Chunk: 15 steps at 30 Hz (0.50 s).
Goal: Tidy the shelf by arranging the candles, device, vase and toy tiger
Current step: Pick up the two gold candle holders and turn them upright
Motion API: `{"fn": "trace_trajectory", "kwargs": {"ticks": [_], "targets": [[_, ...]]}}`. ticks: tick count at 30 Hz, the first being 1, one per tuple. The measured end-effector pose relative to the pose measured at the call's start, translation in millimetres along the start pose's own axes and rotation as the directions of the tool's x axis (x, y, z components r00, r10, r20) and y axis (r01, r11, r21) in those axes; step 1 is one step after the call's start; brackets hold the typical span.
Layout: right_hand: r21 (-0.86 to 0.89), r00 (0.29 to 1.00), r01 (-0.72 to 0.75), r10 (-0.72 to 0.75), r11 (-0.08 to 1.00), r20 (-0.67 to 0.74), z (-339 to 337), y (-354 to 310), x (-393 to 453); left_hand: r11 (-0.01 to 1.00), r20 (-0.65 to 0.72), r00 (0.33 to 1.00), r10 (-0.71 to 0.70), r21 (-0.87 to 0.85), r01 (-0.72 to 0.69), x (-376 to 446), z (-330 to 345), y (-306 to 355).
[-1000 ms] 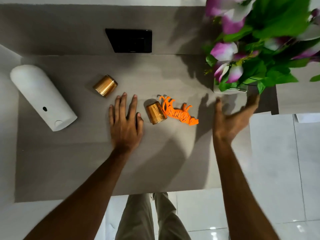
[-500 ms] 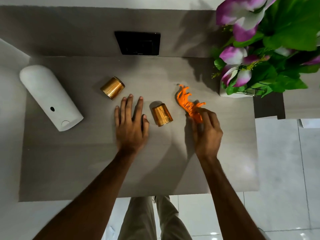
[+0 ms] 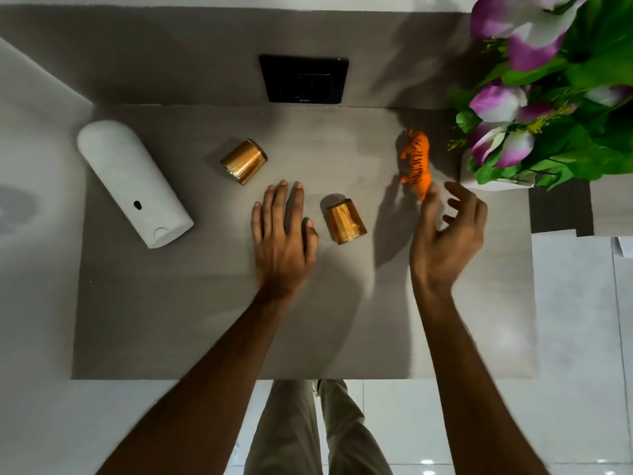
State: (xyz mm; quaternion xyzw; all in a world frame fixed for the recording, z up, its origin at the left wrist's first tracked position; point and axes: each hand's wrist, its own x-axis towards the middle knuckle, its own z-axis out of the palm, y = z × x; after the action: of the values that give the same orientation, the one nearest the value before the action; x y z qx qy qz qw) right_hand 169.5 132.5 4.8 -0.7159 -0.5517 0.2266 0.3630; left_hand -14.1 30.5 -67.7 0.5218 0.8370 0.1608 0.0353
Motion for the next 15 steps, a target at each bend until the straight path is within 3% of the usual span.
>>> {"fn": "trace_trajectory", "kwargs": {"ticks": [2,4,8,10,12,15], "targets": [[-0.034,0.991,0.135,-0.134,0.99,0.024,-6.4,-4.3,-25.1,0.995,-0.09,0.996,-0.026,-0.102,0.017,0.1,-4.4,-0.3],[-0.066,0.962,0.233,-0.22,0.97,0.161,-5.3,-8.4,-50.2,0.987,-0.196,0.978,-0.065,-0.156,0.035,-2.9,-10.2,-2.4],[-0.176,0.886,0.235,-0.136,0.956,0.444,16.2,-17.0,-75.9,0.948,-0.356,0.88,-0.315,-0.16,0.275,22.3,-30.5,-14.5],[-0.221,0.878,0.201,-0.076,0.954,0.472,25.3,-20.8,-76.6,0.913,-0.305,0.86,-0.408,-0.131,0.387,48.7,-40.9,-24.8],[-0.242,0.885,0.168,-0.038,0.956,0.464,30.6,-23.7,-74.5,0.896,-0.143,0.889,-0.436,-0.162,0.413,71.6,-50.1,-35.4],[-0.205,0.883,0.143,-0.031,0.968,0.469,31.4,-28.7,-69.9,0.9,0.061,0.926,-0.373,-0.217,0.377,90.7,-60.9,-49.3]]}}
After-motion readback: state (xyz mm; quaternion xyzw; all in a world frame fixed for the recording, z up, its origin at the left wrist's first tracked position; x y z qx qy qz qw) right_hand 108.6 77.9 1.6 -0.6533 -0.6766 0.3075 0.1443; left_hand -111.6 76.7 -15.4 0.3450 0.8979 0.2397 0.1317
